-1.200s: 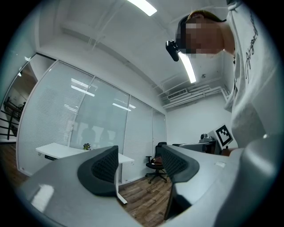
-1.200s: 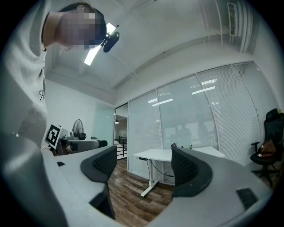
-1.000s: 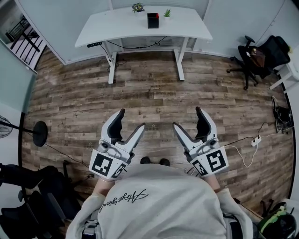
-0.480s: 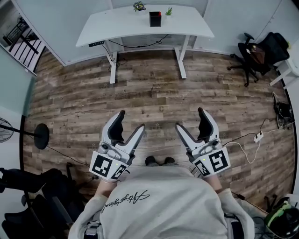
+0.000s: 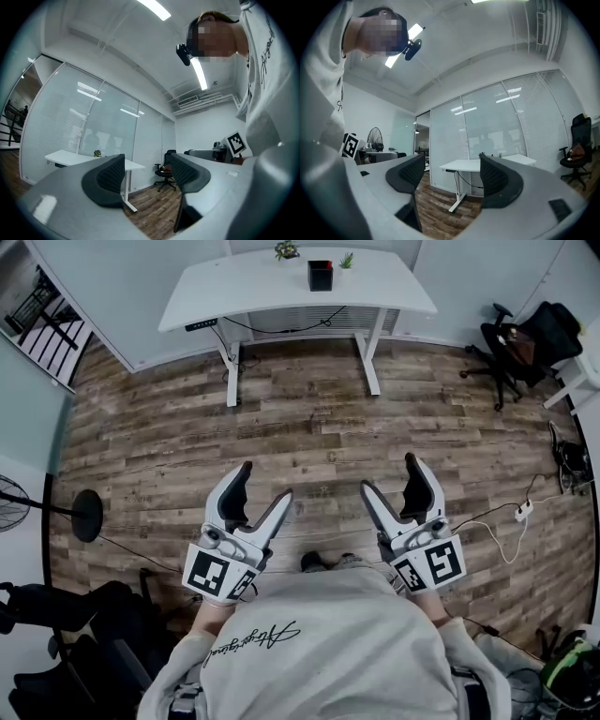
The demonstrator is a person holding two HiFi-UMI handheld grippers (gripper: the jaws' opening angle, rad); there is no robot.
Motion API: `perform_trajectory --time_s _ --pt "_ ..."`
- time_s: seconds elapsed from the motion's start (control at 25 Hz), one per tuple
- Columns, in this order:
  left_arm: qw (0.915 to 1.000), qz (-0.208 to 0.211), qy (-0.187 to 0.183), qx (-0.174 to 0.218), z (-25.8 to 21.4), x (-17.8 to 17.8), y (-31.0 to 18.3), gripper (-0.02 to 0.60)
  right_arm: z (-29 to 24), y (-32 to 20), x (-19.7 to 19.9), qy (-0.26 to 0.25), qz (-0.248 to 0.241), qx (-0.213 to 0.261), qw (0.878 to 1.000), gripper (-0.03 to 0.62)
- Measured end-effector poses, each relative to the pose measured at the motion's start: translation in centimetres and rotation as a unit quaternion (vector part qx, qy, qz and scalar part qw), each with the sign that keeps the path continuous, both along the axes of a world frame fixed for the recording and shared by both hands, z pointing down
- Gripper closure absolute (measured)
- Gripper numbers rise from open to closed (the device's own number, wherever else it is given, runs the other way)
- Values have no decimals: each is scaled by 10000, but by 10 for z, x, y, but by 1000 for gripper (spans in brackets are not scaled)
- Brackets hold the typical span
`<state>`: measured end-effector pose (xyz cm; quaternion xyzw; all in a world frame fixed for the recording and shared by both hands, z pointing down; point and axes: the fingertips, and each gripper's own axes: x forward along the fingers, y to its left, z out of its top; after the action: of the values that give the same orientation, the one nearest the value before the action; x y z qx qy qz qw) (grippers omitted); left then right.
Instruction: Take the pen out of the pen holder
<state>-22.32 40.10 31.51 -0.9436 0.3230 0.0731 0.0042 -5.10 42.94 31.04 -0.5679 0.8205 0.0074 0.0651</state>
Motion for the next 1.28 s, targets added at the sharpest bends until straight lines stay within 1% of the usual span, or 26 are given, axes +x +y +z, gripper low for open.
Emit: perform_trajectory --time_s 0.32,0.48,0.72,0.96,1.28 --pt "9999 134 30 -32 -1 -7 -6 285 1 0 -6 2 138 -51 9999 240" --pt "9997 234 20 -79 3 -2 -6 285 5 1 -1 53 211 -150 9997 240" --pt "9997 246 -1 -68 7 10 -13 285 4 -6 7 94 200 -114 9997 240" --pt "9998 200 -29 -70 7 18 -29 285 6 -26 19 -2 198 -86 9998 240" --pt "10000 65 -2 11 0 42 -74 285 4 -72 42 -44 75 -38 10000 240"
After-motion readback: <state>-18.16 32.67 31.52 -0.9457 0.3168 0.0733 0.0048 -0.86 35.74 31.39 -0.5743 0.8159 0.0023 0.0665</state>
